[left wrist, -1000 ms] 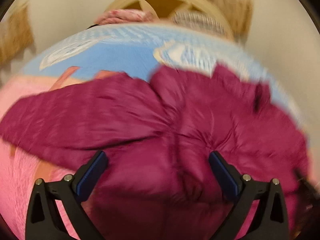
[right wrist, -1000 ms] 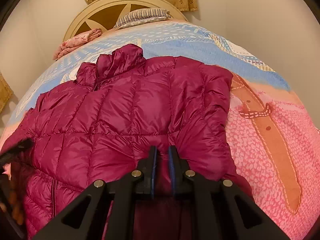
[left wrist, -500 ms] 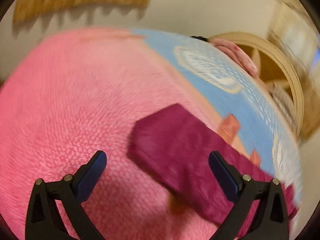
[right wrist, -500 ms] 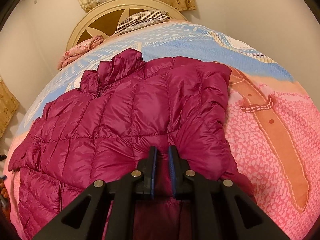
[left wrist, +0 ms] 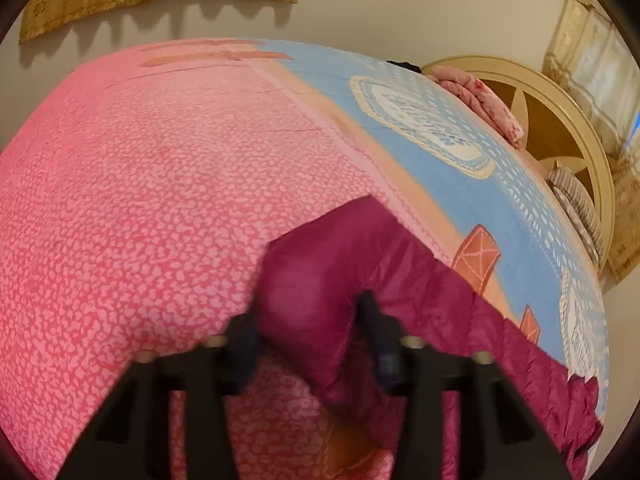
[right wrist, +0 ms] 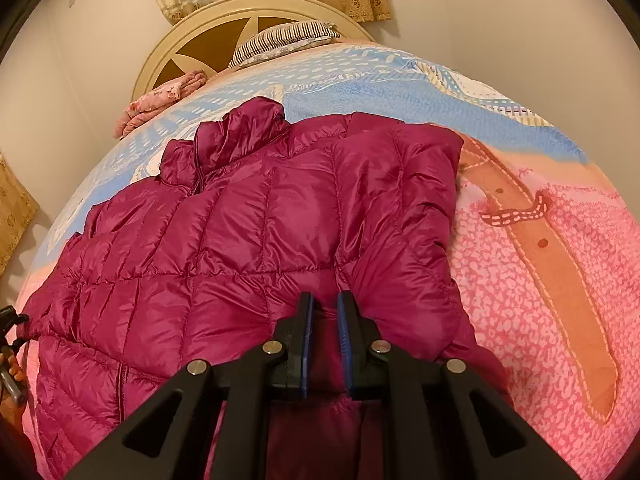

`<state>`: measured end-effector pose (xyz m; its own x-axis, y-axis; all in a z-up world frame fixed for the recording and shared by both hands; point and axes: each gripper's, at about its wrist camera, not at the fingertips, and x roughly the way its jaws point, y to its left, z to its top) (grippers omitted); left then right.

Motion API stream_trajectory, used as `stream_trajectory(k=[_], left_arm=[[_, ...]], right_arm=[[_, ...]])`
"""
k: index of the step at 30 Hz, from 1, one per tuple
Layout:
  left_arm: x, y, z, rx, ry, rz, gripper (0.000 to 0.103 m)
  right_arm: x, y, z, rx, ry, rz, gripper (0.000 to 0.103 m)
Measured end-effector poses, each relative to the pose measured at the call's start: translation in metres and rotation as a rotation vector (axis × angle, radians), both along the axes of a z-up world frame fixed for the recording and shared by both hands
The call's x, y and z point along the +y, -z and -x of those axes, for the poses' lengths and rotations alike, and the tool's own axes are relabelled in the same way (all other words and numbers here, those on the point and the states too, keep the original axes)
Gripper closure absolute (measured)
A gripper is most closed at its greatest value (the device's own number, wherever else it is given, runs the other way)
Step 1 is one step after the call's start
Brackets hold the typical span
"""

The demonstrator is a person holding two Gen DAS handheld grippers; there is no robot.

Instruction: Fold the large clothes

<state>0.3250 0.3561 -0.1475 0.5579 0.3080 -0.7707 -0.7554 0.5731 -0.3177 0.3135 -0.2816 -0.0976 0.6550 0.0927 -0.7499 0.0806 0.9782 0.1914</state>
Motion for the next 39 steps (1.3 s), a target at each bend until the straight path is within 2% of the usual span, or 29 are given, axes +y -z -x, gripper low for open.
stream_trajectory(k=[1,5,7,10,12,15,19,23,28,32,36,38,39], left_arm=[[-0.001,0.0,-0.001,0.0,0.002,-0.01,0.068],[-0.005,-0.006,-0.005,-0.011,0.027,-0.036,0.084],[-0.01,-0.015,-0.013,-0.017,0.048,-0.062,0.086],[-0.032,-0.051,-0.015,-0.08,0.093,-0.132,0.088],[-0.062,-0.081,-0.013,-0.13,0.137,-0.226,0.088],[-0.127,-0.125,-0.015,-0.22,0.285,-0.34,0.088],[-0.215,-0.152,-0.018,-0.309,0.518,-0.384,0.088],[-0.311,-0.144,-0.017,-0.341,0.768,-0.373,0.088],[-0.397,-0.116,-0.017,-0.304,0.944,-0.396,0.088],[-0.442,-0.083,-0.028,-0.221,1.016,-0.406,0.088],[-0.454,-0.063,-0.03,-0.162,1.032,-0.383,0.088],[-0.462,-0.058,-0.024,-0.148,1.047,-0.4,0.088],[-0.468,-0.054,-0.024,-0.134,1.058,-0.418,0.082]], right_arm=[[0.0,0.0,0.0,0.0,0.0,-0.001,0.091],[0.0,0.0,0.0,-0.001,0.001,-0.004,0.09],[-0.001,0.0,0.0,-0.001,0.001,-0.011,0.09],[-0.004,0.0,0.0,-0.004,0.001,-0.028,0.09],[-0.006,0.001,0.0,-0.006,0.003,-0.045,0.09],[-0.008,0.001,0.0,-0.008,0.004,-0.063,0.09],[-0.009,0.001,0.001,-0.01,0.005,-0.073,0.09],[-0.011,0.002,0.001,-0.011,0.005,-0.086,0.09],[-0.012,0.002,0.002,-0.013,0.007,-0.094,0.09],[-0.013,0.002,0.002,-0.014,0.009,-0.103,0.09],[-0.013,0.002,0.002,-0.014,0.008,-0.104,0.09],[-0.013,0.002,0.002,-0.014,0.009,-0.105,0.09],[-0.013,0.002,0.002,-0.014,0.01,-0.106,0.09]])
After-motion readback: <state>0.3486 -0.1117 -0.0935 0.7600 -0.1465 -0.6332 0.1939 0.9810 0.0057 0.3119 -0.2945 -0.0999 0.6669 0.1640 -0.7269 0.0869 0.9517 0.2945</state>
